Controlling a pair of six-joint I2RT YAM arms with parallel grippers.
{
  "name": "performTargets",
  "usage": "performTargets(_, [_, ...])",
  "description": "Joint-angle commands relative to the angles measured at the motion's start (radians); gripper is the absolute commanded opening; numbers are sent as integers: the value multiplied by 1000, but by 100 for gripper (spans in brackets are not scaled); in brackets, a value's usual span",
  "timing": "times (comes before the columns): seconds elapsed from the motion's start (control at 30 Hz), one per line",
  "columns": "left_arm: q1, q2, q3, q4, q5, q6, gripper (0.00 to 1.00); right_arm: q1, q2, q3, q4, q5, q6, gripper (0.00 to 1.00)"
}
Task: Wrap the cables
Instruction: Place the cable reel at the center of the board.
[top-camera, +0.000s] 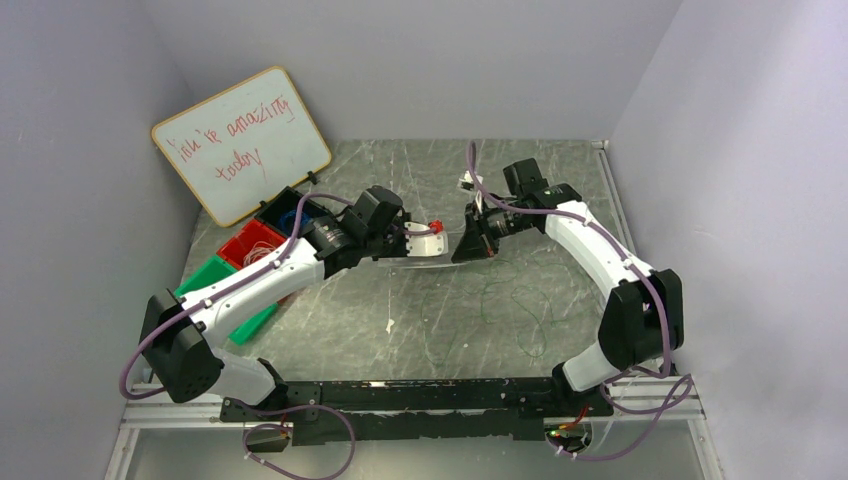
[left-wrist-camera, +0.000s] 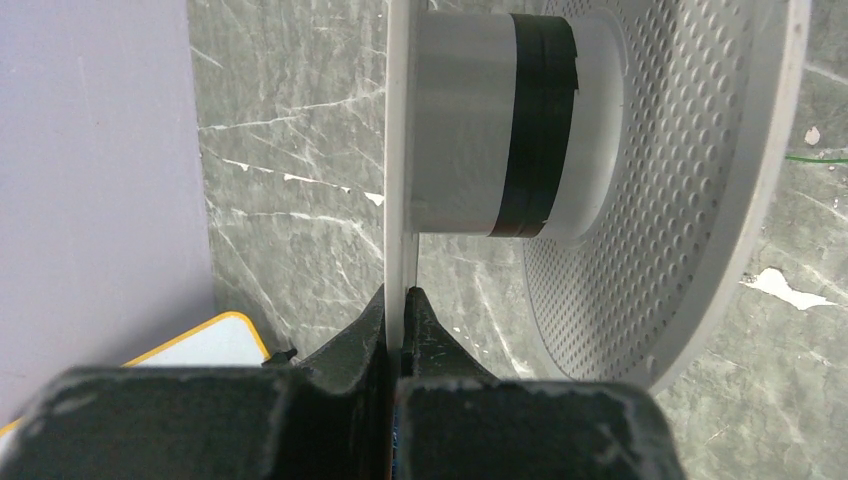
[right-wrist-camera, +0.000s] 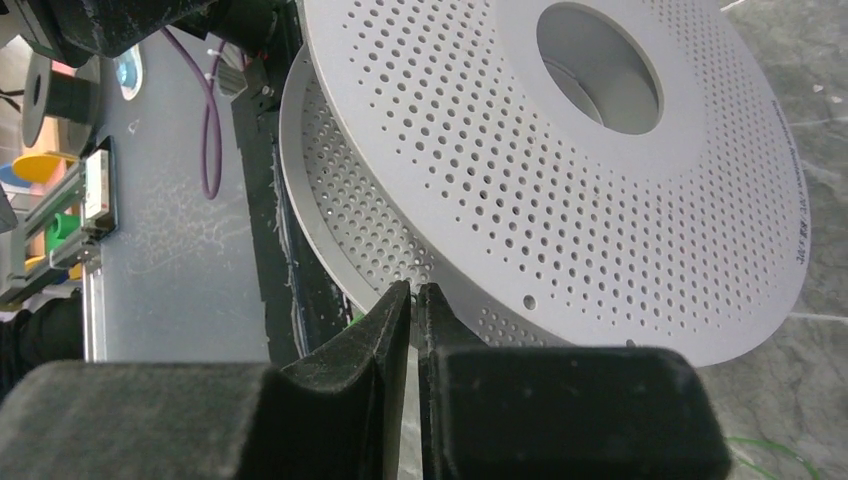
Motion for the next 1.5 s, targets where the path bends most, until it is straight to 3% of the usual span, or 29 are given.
performTargets(0.0, [1, -41, 50, 69, 18, -17, 2, -15, -55, 55, -21, 2, -55, 15])
performTargets(0.37, [1, -45, 67, 16, 53, -3, 2, -60, -157, 70, -66, 36, -129, 24])
performTargets(0.57, [-2, -30, 98, -58, 107, 12, 2, -46, -297, -93, 199, 181, -78, 34])
performTargets(0.8, [-12, -6, 131, -111, 138, 14, 2, 3, -313, -176, 316, 254, -88, 38])
performTargets(1.1, [-23, 3, 147, -150, 167, 22, 2, 52, -293, -206, 382, 303, -79, 38])
performTargets(1.37, [-25, 14, 178, -173, 176, 10, 2, 67, -268, -204, 379, 294, -82, 20])
performTargets(1.47, [-25, 12, 184, -179, 176, 8, 2, 67, -268, -200, 363, 267, -89, 23])
